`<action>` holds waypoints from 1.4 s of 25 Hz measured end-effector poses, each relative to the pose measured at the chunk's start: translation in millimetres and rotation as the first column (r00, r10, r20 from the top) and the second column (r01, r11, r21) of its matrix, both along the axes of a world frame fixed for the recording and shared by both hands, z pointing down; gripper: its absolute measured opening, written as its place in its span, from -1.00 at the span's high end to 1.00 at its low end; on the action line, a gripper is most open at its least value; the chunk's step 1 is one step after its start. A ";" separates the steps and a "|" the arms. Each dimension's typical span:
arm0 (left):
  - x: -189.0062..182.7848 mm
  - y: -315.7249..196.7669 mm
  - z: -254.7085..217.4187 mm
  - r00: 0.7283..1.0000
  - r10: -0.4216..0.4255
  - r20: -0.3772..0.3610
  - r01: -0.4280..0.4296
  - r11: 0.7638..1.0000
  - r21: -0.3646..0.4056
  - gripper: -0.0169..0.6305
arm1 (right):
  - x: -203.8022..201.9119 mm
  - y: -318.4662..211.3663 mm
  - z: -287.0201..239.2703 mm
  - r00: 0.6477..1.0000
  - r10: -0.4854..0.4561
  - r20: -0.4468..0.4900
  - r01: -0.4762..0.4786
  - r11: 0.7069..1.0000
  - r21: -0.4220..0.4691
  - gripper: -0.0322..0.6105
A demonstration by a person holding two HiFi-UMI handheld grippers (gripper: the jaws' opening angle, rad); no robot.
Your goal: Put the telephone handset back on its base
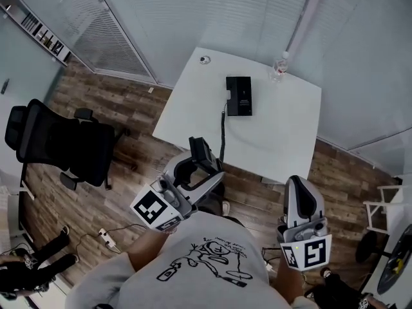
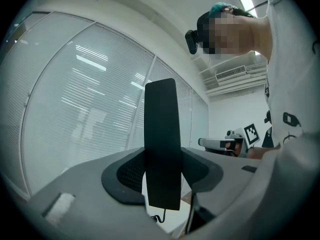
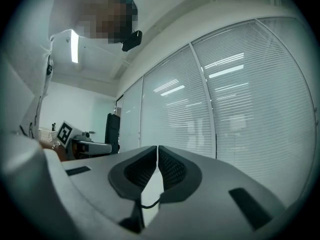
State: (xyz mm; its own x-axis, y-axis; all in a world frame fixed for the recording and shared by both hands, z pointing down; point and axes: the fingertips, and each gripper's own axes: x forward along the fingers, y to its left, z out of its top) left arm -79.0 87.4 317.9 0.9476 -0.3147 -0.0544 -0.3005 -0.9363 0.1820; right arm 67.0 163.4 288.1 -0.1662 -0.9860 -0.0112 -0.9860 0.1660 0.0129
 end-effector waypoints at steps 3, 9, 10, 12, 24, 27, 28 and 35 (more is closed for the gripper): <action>4.2 -23.0 5.8 1.000 -0.009 0.000 0.009 1.000 -0.017 0.31 | 4.1 -26.8 2.1 1.000 -0.017 -0.010 0.017 1.000 -0.008 0.88; 11.2 -75.9 15.3 1.000 -0.030 0.004 0.030 0.998 -0.049 0.31 | 11.3 -87.8 11.5 0.999 -0.048 -0.005 0.048 0.998 -0.044 0.88; 12.5 -86.7 17.2 0.999 -0.033 0.003 0.033 0.998 -0.054 0.31 | 12.0 -99.6 12.3 0.998 -0.055 -0.007 0.055 0.997 -0.046 0.88; 15.9 -106.9 21.3 0.999 -0.036 0.002 0.036 0.997 -0.066 0.31 | 13.9 -122.9 12.5 0.998 -0.069 -0.016 0.068 0.996 -0.051 0.88; 26.4 -191.0 28.2 0.999 -0.031 0.010 0.032 0.993 -0.112 0.31 | 22.2 -231.4 1.2 0.995 -0.094 -0.041 0.092 0.995 -0.044 0.88; 29.0 -204.4 31.2 1.000 -0.026 0.012 0.028 0.993 -0.114 0.31 | 23.1 -245.0 0.1 0.994 -0.094 -0.047 0.093 0.995 -0.037 0.88; 30.2 -207.0 32.9 1.000 -0.019 0.014 0.021 0.993 -0.116 0.31 | 23.1 -247.1 0.2 0.995 -0.092 -0.048 0.090 0.995 -0.032 0.88; 44.5 -221.6 39.6 0.999 -0.002 0.036 0.007 0.992 -0.125 0.31 | 34.2 -255.2 7.5 0.996 -0.090 -0.025 0.089 0.995 -0.035 0.88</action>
